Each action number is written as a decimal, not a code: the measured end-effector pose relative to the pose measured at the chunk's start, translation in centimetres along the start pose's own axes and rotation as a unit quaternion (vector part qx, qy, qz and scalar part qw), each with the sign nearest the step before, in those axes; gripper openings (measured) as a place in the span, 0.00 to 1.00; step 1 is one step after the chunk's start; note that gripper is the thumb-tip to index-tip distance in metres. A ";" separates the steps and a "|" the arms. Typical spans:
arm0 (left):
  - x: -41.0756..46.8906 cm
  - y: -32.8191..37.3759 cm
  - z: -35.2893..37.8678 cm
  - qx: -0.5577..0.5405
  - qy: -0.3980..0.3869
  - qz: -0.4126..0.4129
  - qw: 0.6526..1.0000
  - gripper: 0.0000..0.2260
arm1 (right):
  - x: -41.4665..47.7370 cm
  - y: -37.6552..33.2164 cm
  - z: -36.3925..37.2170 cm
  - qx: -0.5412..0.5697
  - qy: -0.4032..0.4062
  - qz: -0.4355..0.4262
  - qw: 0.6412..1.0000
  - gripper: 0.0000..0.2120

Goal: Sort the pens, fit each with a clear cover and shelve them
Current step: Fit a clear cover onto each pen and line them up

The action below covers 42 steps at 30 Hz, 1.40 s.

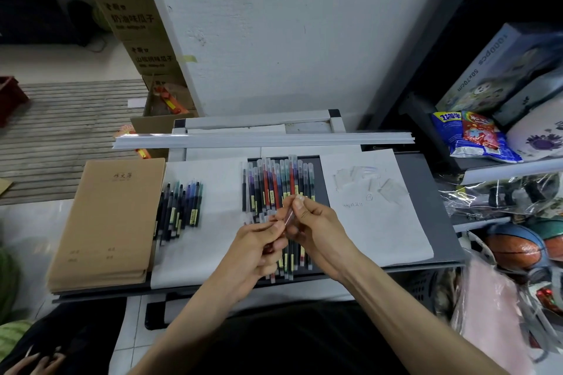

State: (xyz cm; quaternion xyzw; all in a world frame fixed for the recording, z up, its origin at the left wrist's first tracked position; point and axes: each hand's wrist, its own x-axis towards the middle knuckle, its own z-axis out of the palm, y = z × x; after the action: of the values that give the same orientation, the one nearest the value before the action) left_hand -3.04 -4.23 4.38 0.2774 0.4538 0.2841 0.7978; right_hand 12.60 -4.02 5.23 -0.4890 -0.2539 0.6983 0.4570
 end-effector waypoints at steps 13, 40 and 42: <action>2.8 -2.2 -5.0 0.430 0.166 0.079 0.884 0.07 | 2.8 2.7 -6.8 -0.277 0.186 -0.027 0.942 0.05; 5.5 1.7 -12.7 0.598 0.381 0.041 0.704 0.06 | 5.9 -0.2 -15.0 -0.712 0.293 -0.073 0.634 0.18; 5.1 1.7 -12.3 0.581 0.382 0.047 0.718 0.06 | 6.1 -0.4 -16.0 -0.719 0.284 -0.048 0.632 0.19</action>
State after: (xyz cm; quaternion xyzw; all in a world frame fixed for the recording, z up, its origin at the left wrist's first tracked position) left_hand -12.00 2.83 -2.67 0.5751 0.7821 0.0839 0.2248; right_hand 26.75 0.11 -3.50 -0.8241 -0.5563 0.0976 0.0433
